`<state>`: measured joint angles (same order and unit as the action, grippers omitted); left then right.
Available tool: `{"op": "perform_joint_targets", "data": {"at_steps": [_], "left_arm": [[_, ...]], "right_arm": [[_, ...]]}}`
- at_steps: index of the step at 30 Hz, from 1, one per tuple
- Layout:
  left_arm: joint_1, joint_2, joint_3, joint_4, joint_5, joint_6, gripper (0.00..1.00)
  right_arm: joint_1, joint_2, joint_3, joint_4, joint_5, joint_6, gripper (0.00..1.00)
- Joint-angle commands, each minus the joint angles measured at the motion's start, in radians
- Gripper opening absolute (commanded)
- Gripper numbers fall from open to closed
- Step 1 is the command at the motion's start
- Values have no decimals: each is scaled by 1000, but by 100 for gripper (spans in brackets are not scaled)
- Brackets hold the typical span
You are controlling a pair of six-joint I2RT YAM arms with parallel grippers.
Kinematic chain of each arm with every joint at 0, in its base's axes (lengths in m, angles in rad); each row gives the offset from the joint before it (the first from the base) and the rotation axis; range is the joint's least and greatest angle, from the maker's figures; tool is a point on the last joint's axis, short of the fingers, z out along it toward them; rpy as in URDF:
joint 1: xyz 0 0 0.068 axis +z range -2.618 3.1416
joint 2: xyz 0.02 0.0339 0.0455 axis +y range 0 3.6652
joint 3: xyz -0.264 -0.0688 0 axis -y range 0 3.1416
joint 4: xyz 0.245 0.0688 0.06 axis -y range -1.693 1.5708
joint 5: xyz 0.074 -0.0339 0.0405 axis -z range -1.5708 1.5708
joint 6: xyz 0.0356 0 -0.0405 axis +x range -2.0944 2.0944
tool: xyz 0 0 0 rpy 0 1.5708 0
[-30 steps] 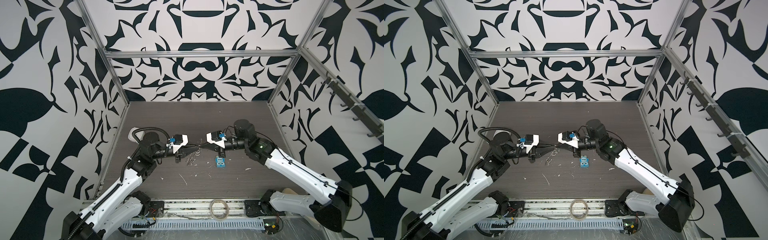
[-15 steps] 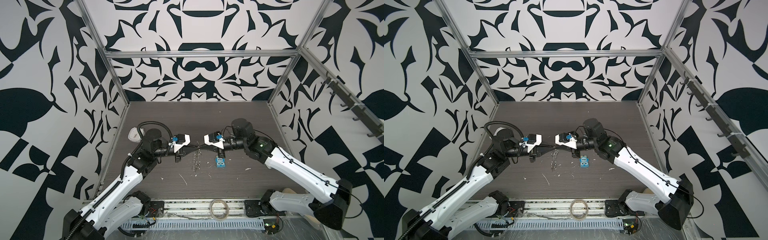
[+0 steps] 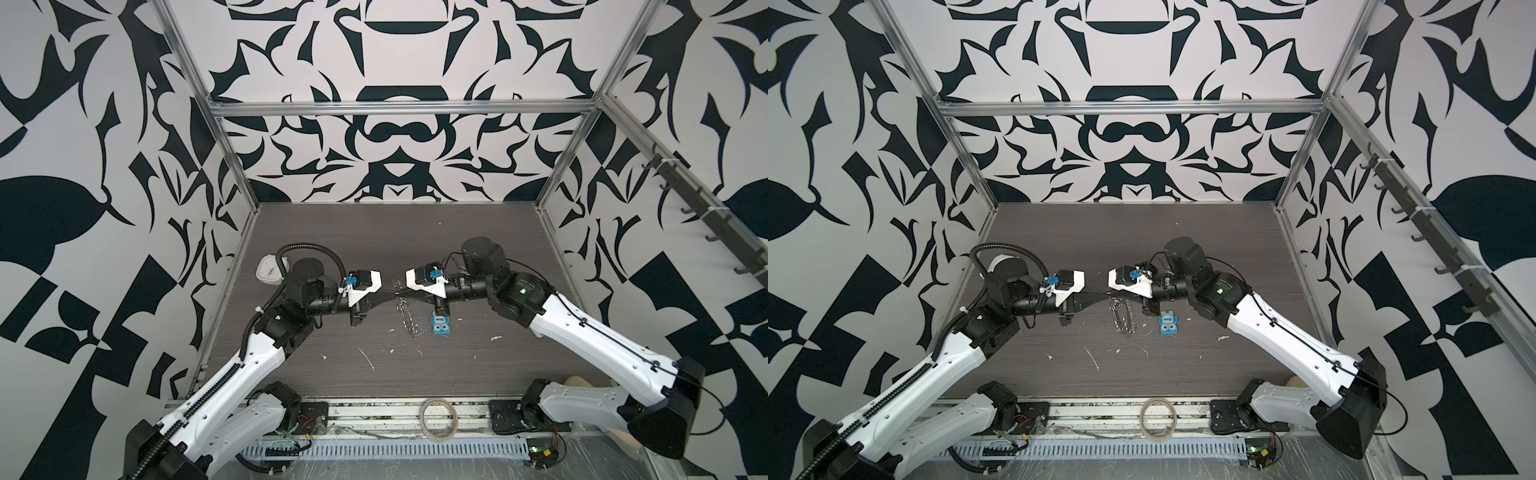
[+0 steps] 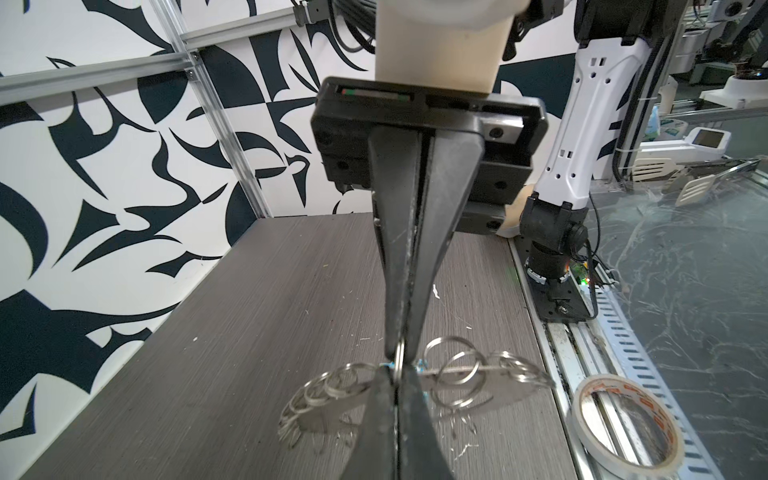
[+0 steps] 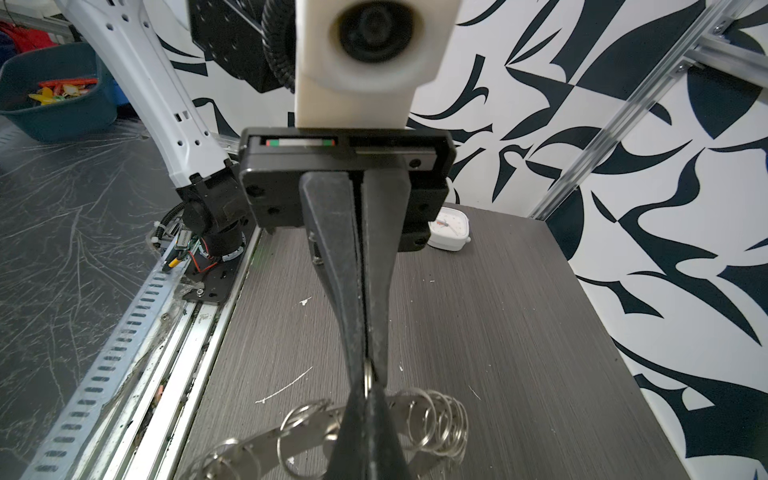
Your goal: Remove the keys from the keyring
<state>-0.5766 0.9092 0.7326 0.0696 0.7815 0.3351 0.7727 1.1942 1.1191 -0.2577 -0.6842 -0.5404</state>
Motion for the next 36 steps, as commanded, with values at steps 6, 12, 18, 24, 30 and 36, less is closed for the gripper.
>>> {"op": "perform_joint_targets", "data": {"at_steps": [6,12,18,24,30,36], "left_arm": [[-4,-27,24,38,28,29,0],[38,-6,49,54,98,1,0],[76,12,54,132,181,-59,0],[112,46,68,215,258,-130,0],[115,64,91,216,269,-144,0],[115,77,80,262,266,-184,0]], "right_arm": [[-10,-97,-92,278,32,169,43],[-67,-176,-202,435,28,272,43],[-97,-242,-307,537,65,316,38],[-96,-220,-390,621,63,364,38],[-96,-160,-431,780,39,442,42],[-68,-116,-441,866,36,486,45]]}}
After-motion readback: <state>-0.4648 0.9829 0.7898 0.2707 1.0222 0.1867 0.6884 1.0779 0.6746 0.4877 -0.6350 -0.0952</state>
